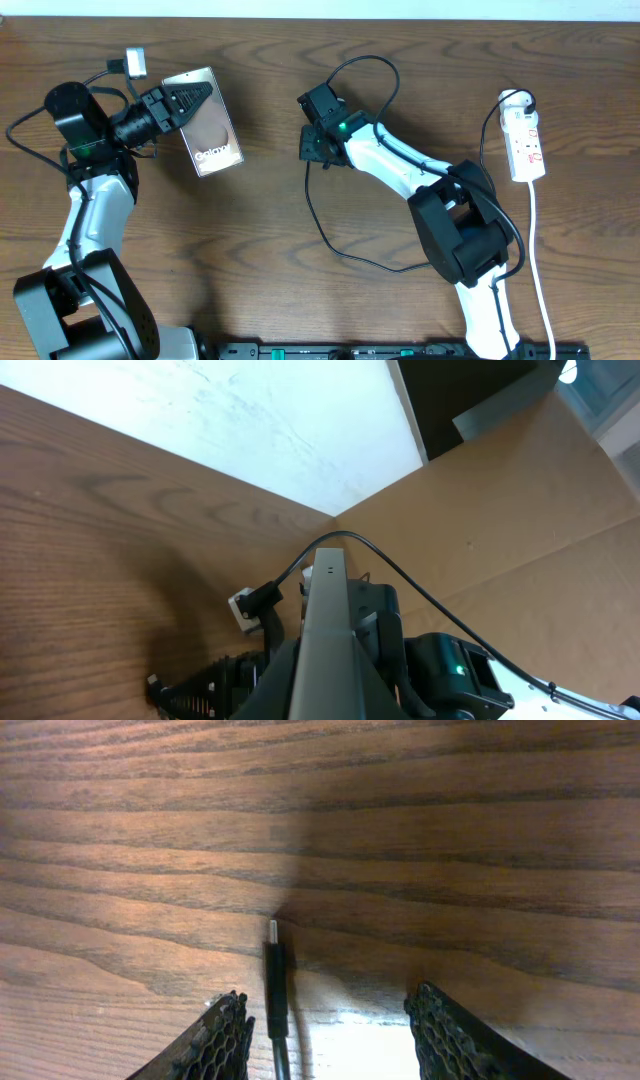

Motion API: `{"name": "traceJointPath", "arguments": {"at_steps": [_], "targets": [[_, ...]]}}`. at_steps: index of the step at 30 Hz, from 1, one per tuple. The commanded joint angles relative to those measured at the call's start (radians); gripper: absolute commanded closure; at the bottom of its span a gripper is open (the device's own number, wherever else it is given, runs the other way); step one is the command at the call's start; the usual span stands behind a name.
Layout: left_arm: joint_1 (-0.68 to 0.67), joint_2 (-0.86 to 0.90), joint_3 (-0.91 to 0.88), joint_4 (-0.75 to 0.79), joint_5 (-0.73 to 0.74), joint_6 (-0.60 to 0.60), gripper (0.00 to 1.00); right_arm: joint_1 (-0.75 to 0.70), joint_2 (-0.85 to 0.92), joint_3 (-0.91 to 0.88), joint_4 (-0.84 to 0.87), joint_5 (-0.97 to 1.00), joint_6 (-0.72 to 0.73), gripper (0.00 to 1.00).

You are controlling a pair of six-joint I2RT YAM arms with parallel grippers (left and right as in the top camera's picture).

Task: Plug charger to phone and switch on socket

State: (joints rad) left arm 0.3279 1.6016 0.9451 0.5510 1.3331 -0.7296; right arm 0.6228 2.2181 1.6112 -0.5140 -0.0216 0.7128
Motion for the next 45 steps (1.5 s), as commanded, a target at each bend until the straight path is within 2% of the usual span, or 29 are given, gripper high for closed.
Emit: {"name": "traceJointPath", "arguments": {"at_steps": [1, 7, 13, 23, 30, 38, 40, 42, 45], "targets": [[-0.002, -0.004, 0.024, 0.012, 0.021, 0.003, 0.93, 0.016, 0.023, 0.018, 0.003, 0.015, 0.016, 0.47], [-0.002, -0.004, 0.024, 0.012, 0.021, 0.003, 0.92, 0.026, 0.044, 0.018, 0.013, 0.023, 0.016, 0.49], [-0.002, -0.004, 0.024, 0.012, 0.021, 0.003, 0.93, 0.019, 0.068, 0.018, 0.013, 0.023, 0.016, 0.66], [-0.002, -0.004, 0.024, 0.012, 0.021, 0.003, 0.92, 0.036, 0.068, 0.018, -0.003, 0.023, 0.016, 0.83], [-0.002, -0.004, 0.024, 0.012, 0.021, 0.003, 0.93, 0.040, 0.068, 0.018, -0.029, 0.012, 0.024, 0.83], [-0.002, -0.004, 0.024, 0.011, 0.021, 0.003, 0.93, 0.026, 0.068, 0.018, -0.018, 0.023, 0.024, 0.89], [-0.002, -0.004, 0.024, 0.011, 0.021, 0.003, 0.92, 0.023, 0.068, 0.018, -0.017, 0.038, 0.028, 0.91], [-0.002, -0.004, 0.024, 0.011, 0.021, 0.003, 0.93, 0.023, 0.068, 0.018, -0.018, 0.045, 0.028, 0.99], [-0.002, -0.004, 0.024, 0.011, 0.021, 0.003, 0.92, 0.023, 0.068, 0.018, -0.030, 0.045, 0.027, 0.99]]}}
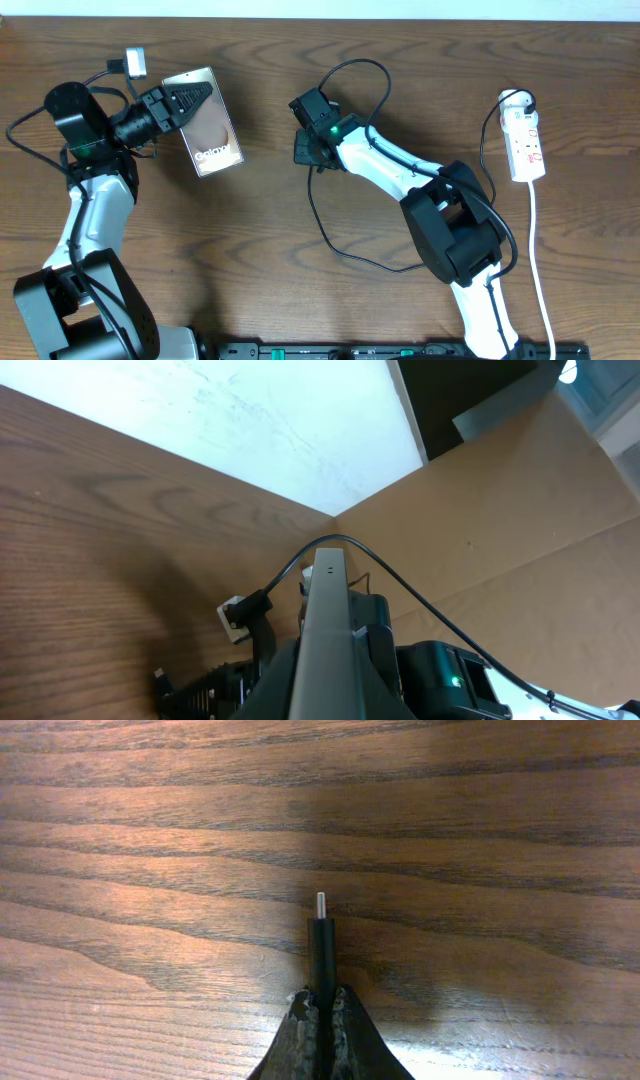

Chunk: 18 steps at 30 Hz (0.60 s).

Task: Plug charger to phone and switch on socket

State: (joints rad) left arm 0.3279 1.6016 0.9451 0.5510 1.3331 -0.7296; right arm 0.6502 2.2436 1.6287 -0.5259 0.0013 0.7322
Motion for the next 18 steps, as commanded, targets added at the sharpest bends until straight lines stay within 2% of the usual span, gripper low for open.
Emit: {"name": "traceJointPath", "arguments": {"at_steps": [1, 9, 15, 18], "targets": [[-0.002, -0.004, 0.024, 0.011, 0.021, 0.003, 0.93, -0.004, 0.042, 0.000, -0.028, 0.022, 0.008, 0.99], [-0.002, -0.004, 0.024, 0.011, 0.021, 0.003, 0.92, -0.033, 0.042, 0.000, -0.258, -0.118, 0.008, 0.99], [-0.002, -0.004, 0.024, 0.011, 0.021, 0.003, 0.92, -0.028, 0.042, -0.002, -0.537, -0.124, 0.015, 0.99], [-0.002, -0.004, 0.024, 0.011, 0.021, 0.003, 0.92, -0.005, 0.042, -0.018, -0.573, -0.124, 0.016, 0.99]]}}
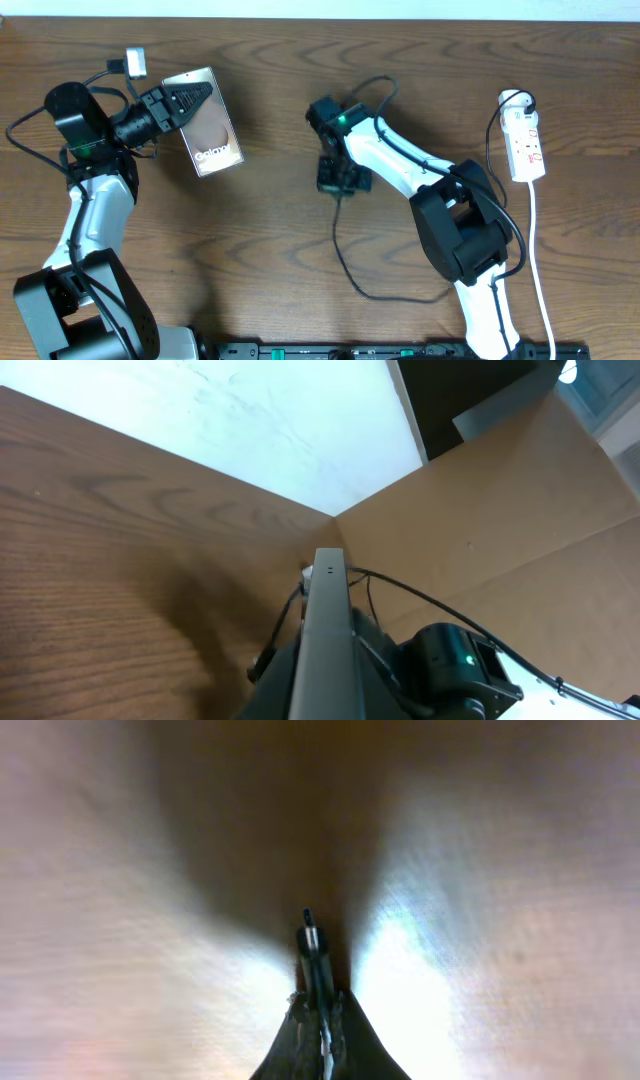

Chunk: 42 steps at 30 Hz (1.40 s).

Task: Plug charger to phone and switch on socket
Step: 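Raise the plug with the right gripper toward the phone's bottom port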

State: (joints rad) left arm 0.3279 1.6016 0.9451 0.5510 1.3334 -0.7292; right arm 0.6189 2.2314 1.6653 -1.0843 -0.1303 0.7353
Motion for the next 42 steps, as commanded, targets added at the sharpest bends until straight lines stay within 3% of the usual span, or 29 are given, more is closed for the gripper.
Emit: {"name": "traceJointPath", "arguments": {"at_steps": [1, 8, 11, 19, 23, 26, 33, 37, 42], "targets": [[-0.002, -0.004, 0.024, 0.011, 0.021, 0.003, 0.93, 0.032, 0.054, -0.060, -0.006, 0.009, 0.013, 0.99], [-0.002, -0.004, 0.024, 0.011, 0.021, 0.003, 0.92, 0.045, 0.054, -0.063, 0.038, 0.007, 0.019, 0.99], [-0.002, -0.004, 0.024, 0.011, 0.021, 0.003, 0.93, 0.028, 0.052, -0.063, 0.081, -0.075, -0.048, 0.99], [-0.002, -0.004, 0.024, 0.012, 0.019, 0.002, 0.92, -0.074, 0.052, -0.063, 0.442, -0.949, -0.541, 0.99], [-0.004, -0.004, 0.024, 0.012, 0.016, 0.002, 0.93, -0.111, 0.052, -0.063, 0.587, -1.147, -0.600, 0.99], [-0.004, -0.004, 0.024, 0.016, 0.017, -0.001, 0.93, -0.132, 0.052, -0.063, 0.636, -1.175, -0.665, 0.99], [-0.004, -0.004, 0.024, 0.181, 0.018, -0.147, 0.92, -0.148, 0.054, -0.063, 0.669, -1.279, -0.824, 0.99], [-0.004, -0.004, 0.024, 0.325, 0.018, -0.264, 0.93, -0.141, 0.054, -0.063, 0.740, -1.425, -0.847, 0.99], [-0.004, -0.004, 0.024, 0.504, 0.016, -0.414, 0.93, -0.114, 0.054, -0.063, 0.800, -1.431, -0.811, 0.99]]}}
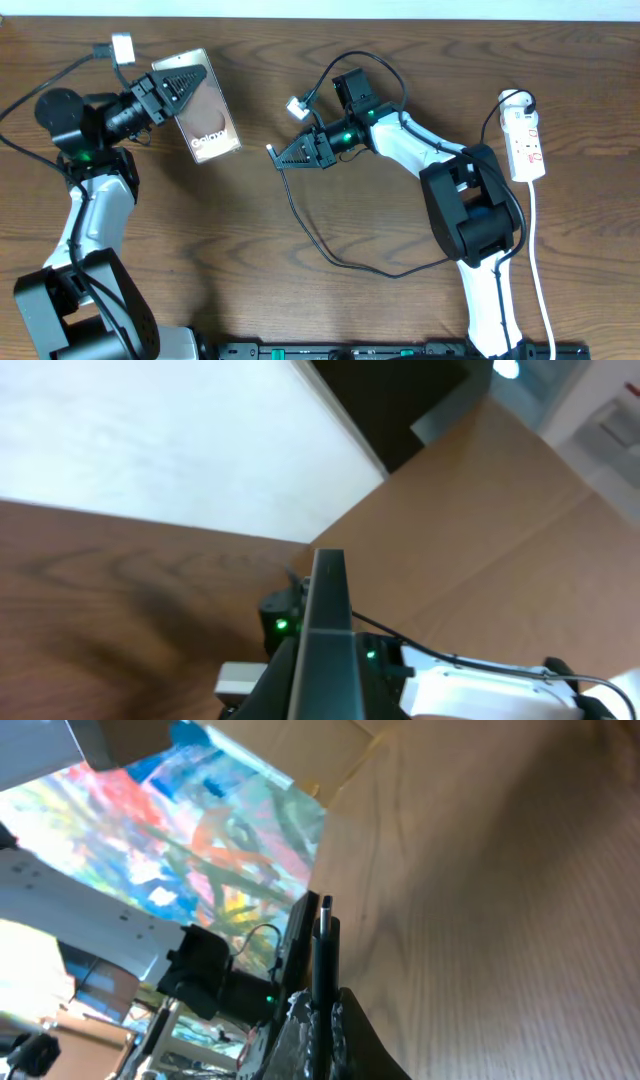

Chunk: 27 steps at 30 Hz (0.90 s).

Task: Plug charger to phone and switch on socket
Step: 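Raise the plug with the right gripper toward the phone's bottom port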

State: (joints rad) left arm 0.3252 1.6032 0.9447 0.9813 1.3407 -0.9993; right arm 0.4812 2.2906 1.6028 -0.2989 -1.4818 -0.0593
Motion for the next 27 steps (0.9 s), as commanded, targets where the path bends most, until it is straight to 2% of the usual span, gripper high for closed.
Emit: {"name": "traceJointPath", "arguments": {"at_steps": [1, 9, 13, 20, 24, 27], "targets": [[-0.002, -0.006, 0.024, 0.097, 0.008, -0.163, 0.93, 0.027, -0.005, -0.001, 0.017, -0.079, -0.016, 0.99], [-0.008, -0.006, 0.024, 0.139, -0.069, -0.183, 0.92, 0.059, -0.005, 0.000, 0.142, -0.080, 0.058, 0.99], [-0.027, -0.006, 0.024, 0.183, -0.106, -0.183, 0.93, 0.074, -0.005, 0.000, 0.278, -0.080, 0.164, 0.99], [-0.059, -0.006, 0.024, 0.188, -0.147, -0.146, 0.93, 0.097, -0.005, 0.000, 0.623, -0.080, 0.446, 0.99], [-0.059, -0.006, 0.024, 0.187, -0.170, -0.126, 0.92, 0.098, -0.005, 0.000, 0.745, -0.080, 0.545, 0.99], [-0.059, -0.006, 0.024, 0.188, -0.175, -0.108, 0.93, 0.098, -0.005, 0.000, 0.779, -0.080, 0.568, 0.99]]}}
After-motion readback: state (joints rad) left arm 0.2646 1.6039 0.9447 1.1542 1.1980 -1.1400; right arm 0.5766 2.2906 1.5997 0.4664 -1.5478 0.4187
